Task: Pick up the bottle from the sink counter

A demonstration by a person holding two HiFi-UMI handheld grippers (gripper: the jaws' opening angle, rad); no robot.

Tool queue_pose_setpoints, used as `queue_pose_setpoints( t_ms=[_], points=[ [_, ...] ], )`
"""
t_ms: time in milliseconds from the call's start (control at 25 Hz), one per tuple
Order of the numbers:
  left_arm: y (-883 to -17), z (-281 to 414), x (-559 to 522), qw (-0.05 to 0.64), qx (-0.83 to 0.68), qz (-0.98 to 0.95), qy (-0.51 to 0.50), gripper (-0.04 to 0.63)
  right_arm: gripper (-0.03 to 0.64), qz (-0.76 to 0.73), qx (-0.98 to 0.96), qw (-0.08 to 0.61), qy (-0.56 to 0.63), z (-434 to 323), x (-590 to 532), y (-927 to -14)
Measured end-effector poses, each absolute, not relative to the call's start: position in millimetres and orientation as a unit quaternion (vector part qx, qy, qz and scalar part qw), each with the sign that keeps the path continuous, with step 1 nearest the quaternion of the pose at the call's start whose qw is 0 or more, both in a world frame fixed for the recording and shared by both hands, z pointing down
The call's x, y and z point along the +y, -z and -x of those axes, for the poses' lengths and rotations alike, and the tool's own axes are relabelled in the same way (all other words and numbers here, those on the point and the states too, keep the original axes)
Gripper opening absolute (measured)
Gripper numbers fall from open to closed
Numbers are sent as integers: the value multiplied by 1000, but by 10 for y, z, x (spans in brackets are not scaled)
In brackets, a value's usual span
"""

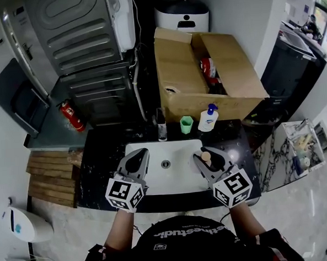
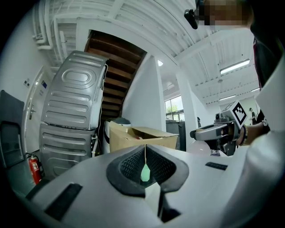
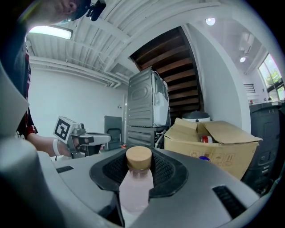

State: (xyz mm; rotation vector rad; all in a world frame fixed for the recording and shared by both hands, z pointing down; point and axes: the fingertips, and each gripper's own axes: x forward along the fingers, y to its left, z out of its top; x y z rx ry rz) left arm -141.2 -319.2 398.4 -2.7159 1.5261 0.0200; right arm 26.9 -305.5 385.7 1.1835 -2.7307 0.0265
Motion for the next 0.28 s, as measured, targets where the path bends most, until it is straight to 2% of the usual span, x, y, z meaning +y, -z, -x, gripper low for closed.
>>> queue_pose_setpoints(
  t_ms=[280],
  points=[
    [-3986,1353,-3230,14,488,873,-3,17,156,-396,-914,84,-10,-311,-3075,-3866]
  ],
)
